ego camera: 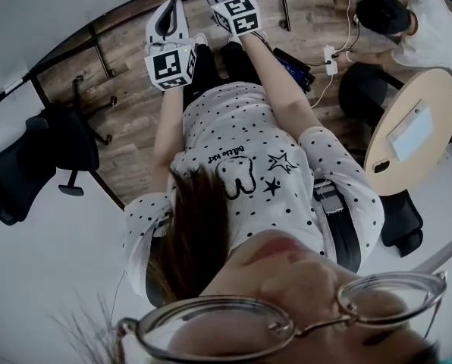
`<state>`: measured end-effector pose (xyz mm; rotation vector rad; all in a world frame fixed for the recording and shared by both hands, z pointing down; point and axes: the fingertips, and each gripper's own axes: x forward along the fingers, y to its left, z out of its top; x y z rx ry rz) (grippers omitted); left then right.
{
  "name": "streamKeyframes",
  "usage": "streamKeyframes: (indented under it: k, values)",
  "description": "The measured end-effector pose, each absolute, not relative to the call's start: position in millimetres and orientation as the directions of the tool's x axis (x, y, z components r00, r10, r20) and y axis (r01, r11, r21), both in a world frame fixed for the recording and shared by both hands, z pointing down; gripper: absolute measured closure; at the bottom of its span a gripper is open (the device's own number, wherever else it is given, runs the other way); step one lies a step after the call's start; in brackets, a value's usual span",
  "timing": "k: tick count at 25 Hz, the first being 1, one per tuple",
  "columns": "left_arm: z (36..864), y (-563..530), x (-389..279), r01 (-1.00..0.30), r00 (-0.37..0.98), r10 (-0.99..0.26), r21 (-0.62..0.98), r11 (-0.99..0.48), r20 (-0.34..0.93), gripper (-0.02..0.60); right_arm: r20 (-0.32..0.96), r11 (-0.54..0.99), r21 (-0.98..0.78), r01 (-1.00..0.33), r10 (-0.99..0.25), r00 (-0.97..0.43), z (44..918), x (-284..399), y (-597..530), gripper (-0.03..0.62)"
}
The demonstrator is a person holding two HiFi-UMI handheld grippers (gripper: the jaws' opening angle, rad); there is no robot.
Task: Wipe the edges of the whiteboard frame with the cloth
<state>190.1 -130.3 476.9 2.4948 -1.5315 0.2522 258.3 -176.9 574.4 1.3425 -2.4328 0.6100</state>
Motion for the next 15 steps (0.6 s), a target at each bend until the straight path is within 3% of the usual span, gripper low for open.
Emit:
streamKeyframes:
  k: [15]
  values:
    - [484, -125, 250, -0.891, 0.448, -0.857, 0.055, -0.45, 0.256, 0.565, 0.427, 0.476, -0.229, -0.849, -0.735, -0.527, 581, 320, -178, 0.563]
